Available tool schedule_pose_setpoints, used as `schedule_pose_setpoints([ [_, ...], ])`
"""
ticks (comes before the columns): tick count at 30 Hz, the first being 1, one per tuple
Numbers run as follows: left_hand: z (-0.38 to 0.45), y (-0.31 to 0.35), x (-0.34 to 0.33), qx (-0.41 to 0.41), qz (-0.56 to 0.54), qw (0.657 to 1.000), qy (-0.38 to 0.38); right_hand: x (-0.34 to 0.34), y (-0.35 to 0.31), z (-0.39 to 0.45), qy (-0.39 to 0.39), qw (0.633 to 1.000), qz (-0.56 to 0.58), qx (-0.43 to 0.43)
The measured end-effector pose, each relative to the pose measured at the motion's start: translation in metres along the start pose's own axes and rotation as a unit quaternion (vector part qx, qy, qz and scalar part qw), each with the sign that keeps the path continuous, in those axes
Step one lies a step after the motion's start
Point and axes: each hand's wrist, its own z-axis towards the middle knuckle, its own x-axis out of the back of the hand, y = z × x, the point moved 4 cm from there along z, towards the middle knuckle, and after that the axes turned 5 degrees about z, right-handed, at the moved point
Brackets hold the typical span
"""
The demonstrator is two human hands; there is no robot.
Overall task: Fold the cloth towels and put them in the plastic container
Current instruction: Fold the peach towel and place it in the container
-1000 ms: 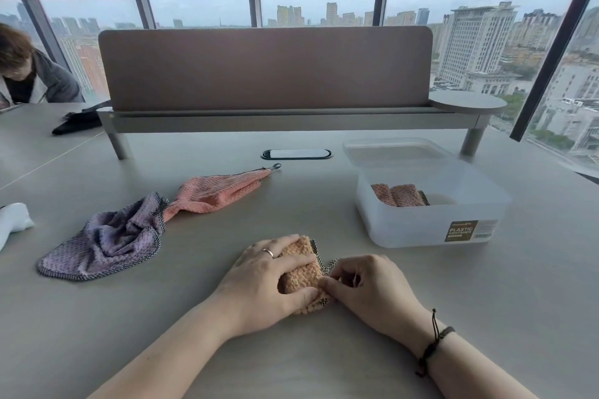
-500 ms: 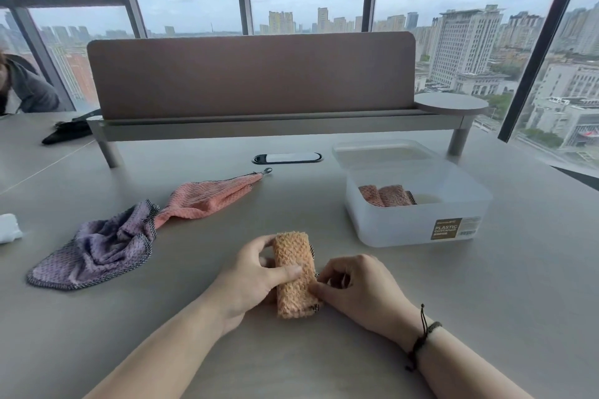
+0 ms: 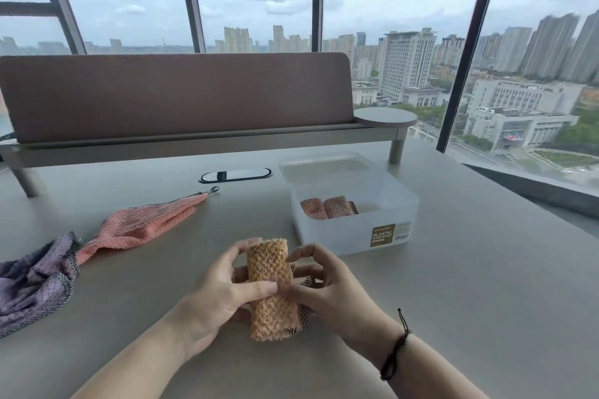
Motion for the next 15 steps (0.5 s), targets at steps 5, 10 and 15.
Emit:
schedule_pose_setpoints([
  [5, 0.021, 0.005, -0.019, -0.029, -0.027, 0.998, -0.041, 0.022, -0.022, 0.002, -0.042, 0.993, -0.105, -0.018],
  [10, 0.046, 0.008, -0.03, -0.066, -0.062, 0.994, -0.058, 0.031, -0.058, 0.013, -0.06, 0.972, -0.229, -0.004],
  [15, 0.064, 0.012, -0.032, -0.09, -0.168, 0.98, -0.065, 0.049, -0.085, 0.04, -0.02, 0.985, -0.17, 0.022],
])
